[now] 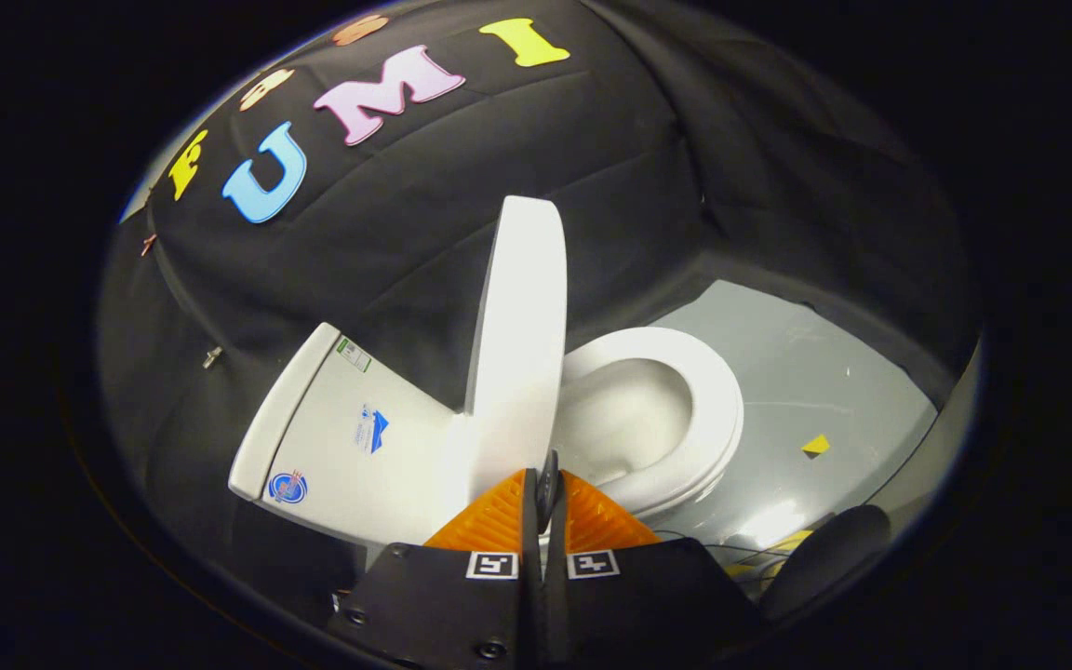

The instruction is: Open the toilet lid.

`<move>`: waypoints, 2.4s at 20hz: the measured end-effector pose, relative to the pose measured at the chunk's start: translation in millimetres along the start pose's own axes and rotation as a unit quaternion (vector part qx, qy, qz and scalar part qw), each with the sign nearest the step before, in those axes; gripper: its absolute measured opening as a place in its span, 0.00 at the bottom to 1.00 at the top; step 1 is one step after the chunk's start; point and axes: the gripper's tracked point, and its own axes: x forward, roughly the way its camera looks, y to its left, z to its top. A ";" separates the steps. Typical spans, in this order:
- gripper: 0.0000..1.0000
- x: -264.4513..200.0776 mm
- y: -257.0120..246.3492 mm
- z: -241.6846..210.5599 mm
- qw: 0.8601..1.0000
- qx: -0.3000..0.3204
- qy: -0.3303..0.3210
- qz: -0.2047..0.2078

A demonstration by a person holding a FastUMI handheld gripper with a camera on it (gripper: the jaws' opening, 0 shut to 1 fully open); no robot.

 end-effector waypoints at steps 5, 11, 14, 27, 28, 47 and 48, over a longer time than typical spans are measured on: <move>0.05 -10.2 47.2 0.2 0.999 -0.049 -0.019 0.008; 0.05 -19.1 103.0 -3.5 0.993 -0.106 -0.034 0.027; 0.05 -21.2 129.9 -9.2 0.990 -0.132 -0.039 0.039; 0.05 -18.3 214.1 -44.1 0.973 -0.209 -0.037 0.093; 0.05 -17.3 219.0 -46.8 0.971 -0.213 -0.036 0.098; 0.16 -11.1 261.3 -72.2 0.965 -0.212 -0.005 0.157; 0.29 -12.8 264.0 -71.6 0.965 -0.204 -0.005 0.166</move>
